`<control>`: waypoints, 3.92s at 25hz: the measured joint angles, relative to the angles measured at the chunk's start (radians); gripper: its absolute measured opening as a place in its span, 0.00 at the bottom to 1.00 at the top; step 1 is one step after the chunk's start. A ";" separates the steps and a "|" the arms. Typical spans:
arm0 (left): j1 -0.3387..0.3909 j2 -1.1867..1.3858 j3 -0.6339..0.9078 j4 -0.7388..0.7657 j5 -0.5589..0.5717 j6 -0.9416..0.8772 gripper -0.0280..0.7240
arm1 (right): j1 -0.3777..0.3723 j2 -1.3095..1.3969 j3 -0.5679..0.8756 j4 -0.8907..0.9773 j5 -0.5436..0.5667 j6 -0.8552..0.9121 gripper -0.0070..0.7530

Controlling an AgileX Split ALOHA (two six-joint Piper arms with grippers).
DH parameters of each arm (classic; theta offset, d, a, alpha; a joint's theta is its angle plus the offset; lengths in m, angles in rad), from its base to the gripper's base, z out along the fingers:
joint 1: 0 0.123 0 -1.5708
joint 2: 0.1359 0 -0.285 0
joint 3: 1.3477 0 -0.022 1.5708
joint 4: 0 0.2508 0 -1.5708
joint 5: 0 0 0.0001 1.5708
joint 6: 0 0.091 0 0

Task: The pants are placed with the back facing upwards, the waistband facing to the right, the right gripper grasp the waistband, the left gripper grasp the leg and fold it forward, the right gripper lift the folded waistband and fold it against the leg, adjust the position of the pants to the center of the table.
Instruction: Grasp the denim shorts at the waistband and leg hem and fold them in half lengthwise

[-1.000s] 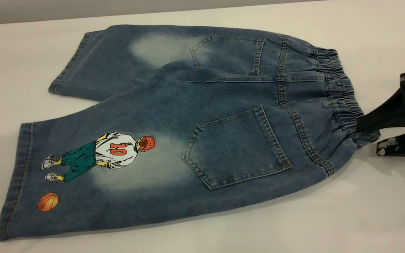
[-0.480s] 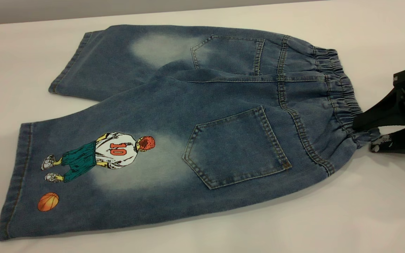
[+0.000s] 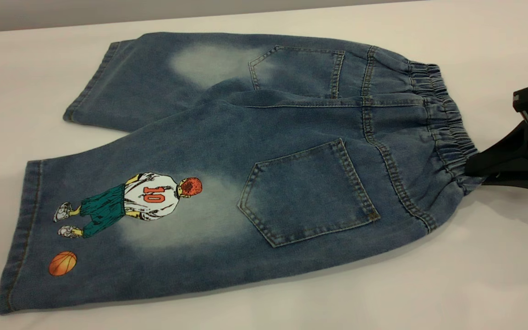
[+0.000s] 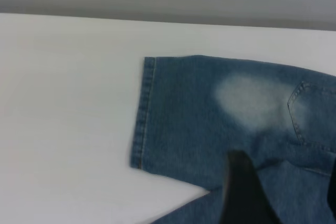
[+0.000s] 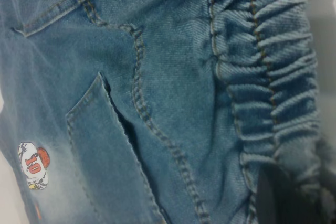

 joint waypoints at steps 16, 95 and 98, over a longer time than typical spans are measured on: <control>-0.152 0.291 0.039 0.037 0.244 -0.033 0.52 | 0.000 -0.003 0.000 -0.001 0.005 0.000 0.05; -0.158 0.745 0.422 0.239 -0.255 -0.037 0.42 | 0.000 -0.003 0.000 -0.001 0.070 0.000 0.05; -0.158 0.745 0.422 0.239 -0.244 -0.037 0.30 | 0.000 -0.003 0.000 -0.001 0.070 0.000 0.05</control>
